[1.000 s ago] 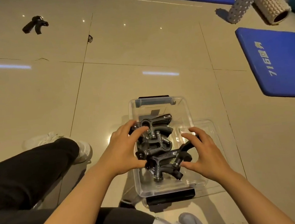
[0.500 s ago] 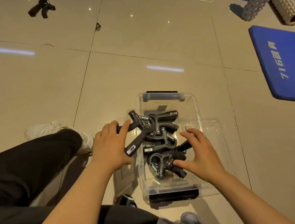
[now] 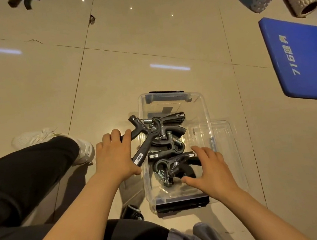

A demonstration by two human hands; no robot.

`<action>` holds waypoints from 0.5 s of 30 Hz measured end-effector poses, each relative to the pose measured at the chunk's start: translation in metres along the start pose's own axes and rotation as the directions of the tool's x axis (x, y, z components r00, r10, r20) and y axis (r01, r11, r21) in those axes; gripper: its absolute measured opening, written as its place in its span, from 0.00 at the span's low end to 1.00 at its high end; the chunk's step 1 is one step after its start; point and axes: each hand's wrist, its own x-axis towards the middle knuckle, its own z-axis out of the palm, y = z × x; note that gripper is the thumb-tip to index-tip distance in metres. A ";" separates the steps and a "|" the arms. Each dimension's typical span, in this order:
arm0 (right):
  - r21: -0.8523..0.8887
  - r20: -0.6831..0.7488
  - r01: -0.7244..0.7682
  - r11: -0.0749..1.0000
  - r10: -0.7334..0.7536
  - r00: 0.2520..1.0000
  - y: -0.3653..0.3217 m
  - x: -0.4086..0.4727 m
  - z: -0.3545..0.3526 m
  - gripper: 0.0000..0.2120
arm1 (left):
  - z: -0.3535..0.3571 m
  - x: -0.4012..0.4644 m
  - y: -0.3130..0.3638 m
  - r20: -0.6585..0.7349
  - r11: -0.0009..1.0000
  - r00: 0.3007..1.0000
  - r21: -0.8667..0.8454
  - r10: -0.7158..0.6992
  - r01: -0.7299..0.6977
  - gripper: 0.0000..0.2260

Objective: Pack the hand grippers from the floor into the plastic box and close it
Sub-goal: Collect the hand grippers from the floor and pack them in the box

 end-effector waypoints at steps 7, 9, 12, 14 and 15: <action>0.256 -0.175 -0.141 0.956 0.189 0.966 -0.020 0.011 -0.005 0.40 | -0.001 0.002 0.000 0.015 0.999 1.000 -0.030 -0.021 0.022 0.47; 0.177 -0.109 -0.194 0.965 0.215 0.970 -0.022 0.006 0.003 0.43 | -0.002 0.003 0.000 0.022 0.999 0.999 -0.040 -0.023 0.024 0.47; 0.031 0.021 -0.241 0.970 0.241 0.970 -0.034 0.003 0.021 0.49 | -0.002 0.003 0.001 0.026 0.998 0.999 -0.059 -0.028 0.030 0.47; -0.086 0.114 -0.242 0.967 0.251 0.961 -0.043 0.006 0.033 0.51 | -0.003 0.002 0.002 0.012 0.998 1.000 -0.054 -0.026 0.026 0.47; -0.123 0.162 -0.233 0.965 0.251 0.954 -0.047 0.007 0.038 0.51 | -0.004 0.002 0.002 -0.003 0.999 1.000 -0.041 -0.020 0.019 0.46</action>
